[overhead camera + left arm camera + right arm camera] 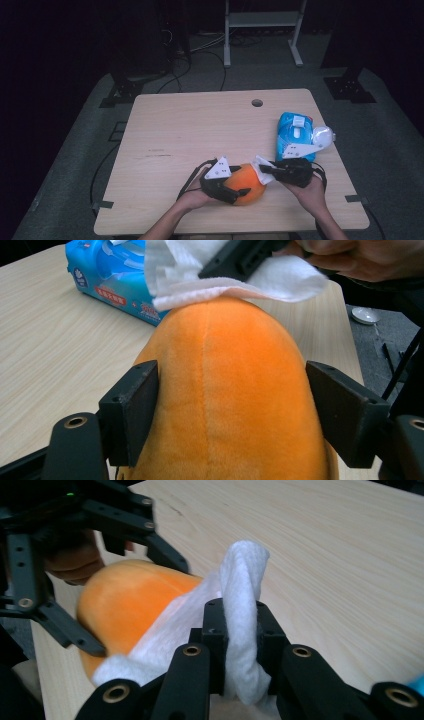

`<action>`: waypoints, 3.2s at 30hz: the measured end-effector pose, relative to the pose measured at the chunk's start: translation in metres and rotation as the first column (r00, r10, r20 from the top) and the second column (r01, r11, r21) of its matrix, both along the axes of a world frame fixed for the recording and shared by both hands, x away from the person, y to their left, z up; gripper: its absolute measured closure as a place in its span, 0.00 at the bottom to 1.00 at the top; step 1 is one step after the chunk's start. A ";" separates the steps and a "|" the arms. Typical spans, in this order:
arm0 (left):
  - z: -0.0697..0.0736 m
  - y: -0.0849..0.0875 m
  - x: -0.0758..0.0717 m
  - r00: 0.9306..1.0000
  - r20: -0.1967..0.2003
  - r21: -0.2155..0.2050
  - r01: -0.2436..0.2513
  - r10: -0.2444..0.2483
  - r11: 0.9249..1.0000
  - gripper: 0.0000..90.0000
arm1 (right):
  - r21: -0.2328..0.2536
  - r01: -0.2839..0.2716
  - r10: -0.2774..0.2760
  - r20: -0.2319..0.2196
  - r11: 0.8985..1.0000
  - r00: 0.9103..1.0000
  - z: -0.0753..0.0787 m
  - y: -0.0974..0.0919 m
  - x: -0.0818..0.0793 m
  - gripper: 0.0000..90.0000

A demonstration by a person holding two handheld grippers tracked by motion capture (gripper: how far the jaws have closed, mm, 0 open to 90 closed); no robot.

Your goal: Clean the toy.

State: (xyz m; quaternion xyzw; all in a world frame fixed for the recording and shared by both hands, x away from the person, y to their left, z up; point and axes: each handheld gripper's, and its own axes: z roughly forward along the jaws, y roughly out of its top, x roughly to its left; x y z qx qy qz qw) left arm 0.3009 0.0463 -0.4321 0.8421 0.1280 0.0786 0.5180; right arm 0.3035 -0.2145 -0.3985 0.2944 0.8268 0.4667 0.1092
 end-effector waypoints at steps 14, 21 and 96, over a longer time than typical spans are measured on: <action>0.007 0.009 0.005 1.000 -0.019 -0.036 0.014 -0.015 0.999 0.14 | 0.033 -0.081 0.081 0.001 0.996 0.997 0.002 0.024 -0.003 0.88; -0.001 0.019 0.014 0.997 -0.080 -0.026 0.008 -0.010 1.000 0.10 | 0.061 -0.012 0.013 -0.016 0.998 1.000 0.000 0.001 0.007 0.87; 0.000 0.016 -0.001 0.997 0.042 0.025 0.066 -0.067 0.998 0.33 | -0.007 0.006 -0.006 0.013 1.000 1.000 0.003 0.005 0.001 0.88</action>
